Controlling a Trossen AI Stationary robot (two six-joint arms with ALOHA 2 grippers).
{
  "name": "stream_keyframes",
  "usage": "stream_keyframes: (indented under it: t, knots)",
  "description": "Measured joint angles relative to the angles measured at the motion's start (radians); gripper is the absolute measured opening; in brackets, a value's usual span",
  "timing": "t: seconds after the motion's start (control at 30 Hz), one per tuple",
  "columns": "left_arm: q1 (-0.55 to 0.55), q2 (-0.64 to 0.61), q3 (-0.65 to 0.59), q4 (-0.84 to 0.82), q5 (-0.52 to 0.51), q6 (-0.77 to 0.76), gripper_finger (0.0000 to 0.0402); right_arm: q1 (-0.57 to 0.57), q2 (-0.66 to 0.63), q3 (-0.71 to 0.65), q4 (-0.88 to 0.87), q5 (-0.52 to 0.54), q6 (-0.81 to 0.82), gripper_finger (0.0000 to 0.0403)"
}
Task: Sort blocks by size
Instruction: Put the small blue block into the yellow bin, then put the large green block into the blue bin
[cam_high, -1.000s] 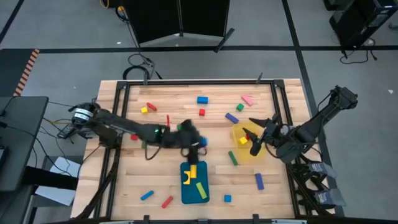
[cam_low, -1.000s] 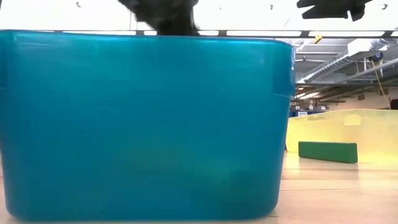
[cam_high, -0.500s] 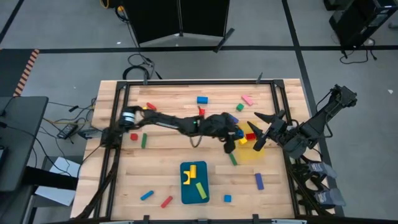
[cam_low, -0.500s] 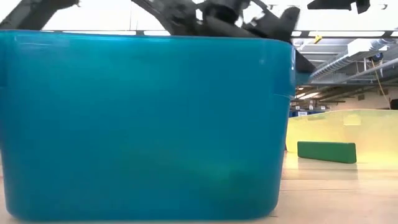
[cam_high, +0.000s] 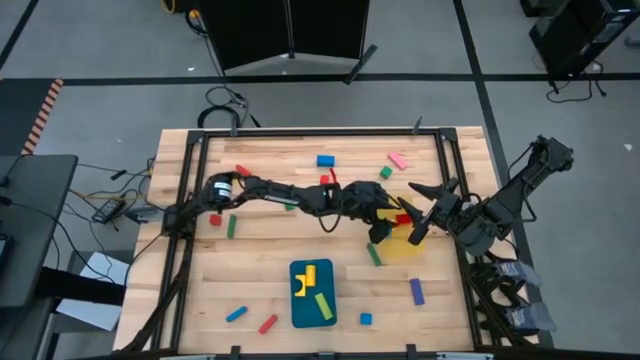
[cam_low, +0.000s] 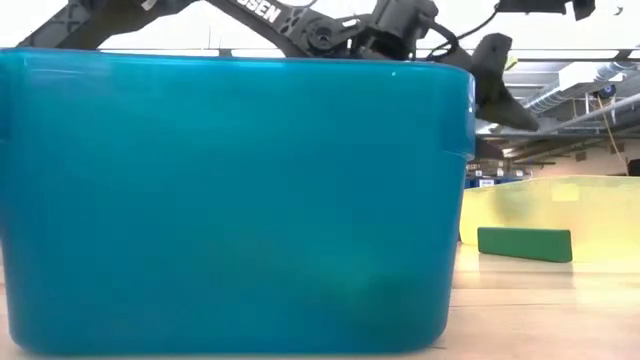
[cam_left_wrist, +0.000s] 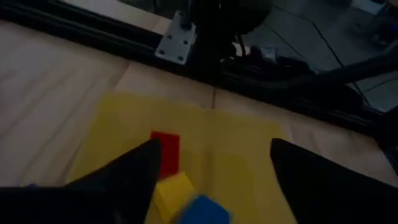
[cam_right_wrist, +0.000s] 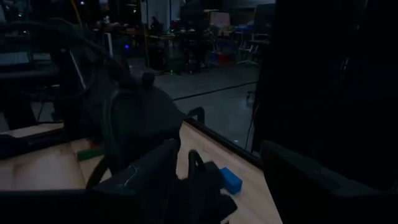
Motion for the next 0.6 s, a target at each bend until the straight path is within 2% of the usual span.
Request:
stream_keyframes:
  t: [0.1, 0.27, 0.43, 0.6]
  knots:
    - [0.000, -0.062, -0.070, 0.052, -0.021, 0.003, 0.0321, 0.013, 0.000, 0.000, -0.001, -0.009, 0.013, 0.0240]
    - [0.006, -0.251, -0.328, 0.175, -0.065, 0.004, 0.0260, 0.032, 0.007, 0.000, 0.000, -0.024, 0.029, 0.0239]
    - [0.007, -0.531, -0.649, 0.244, -0.174, 0.003, 0.0200, 0.034, 0.045, 0.000, 0.001, -0.060, 0.065, 0.0239]
    - [-0.015, -0.841, -0.920, 0.275, -0.277, -0.003, 0.0180, -0.017, 0.124, 0.000, 0.035, -0.157, 0.103, 0.0239]
